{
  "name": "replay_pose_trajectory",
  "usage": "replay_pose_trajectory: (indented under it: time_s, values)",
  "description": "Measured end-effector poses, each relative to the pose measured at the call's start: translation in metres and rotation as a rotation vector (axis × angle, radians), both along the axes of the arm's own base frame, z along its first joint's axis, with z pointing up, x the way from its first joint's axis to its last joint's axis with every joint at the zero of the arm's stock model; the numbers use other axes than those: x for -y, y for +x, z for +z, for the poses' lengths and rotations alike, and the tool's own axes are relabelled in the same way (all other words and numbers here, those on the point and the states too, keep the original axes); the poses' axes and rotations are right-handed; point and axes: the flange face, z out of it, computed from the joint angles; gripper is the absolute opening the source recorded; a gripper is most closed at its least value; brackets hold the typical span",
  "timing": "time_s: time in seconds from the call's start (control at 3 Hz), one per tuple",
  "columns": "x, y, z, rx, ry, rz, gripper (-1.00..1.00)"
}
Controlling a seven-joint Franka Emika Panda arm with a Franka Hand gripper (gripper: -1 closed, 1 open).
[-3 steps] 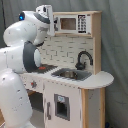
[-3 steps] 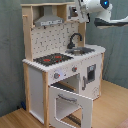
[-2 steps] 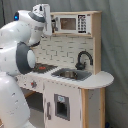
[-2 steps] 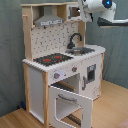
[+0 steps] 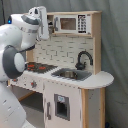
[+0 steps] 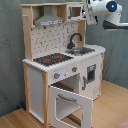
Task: Play with the kitchen
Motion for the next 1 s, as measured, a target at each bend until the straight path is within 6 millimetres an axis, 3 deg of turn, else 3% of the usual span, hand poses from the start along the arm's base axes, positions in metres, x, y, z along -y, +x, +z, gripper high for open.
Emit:
replay_pose_trajectory:
  time_s: [0.67,1.0]
  values:
    - [-0.004,-0.035,-0.019,0.029,0.007,-0.041,-1.00]
    - [-0.005,-0.037,-0.020,0.033,0.010,-0.043,1.00]
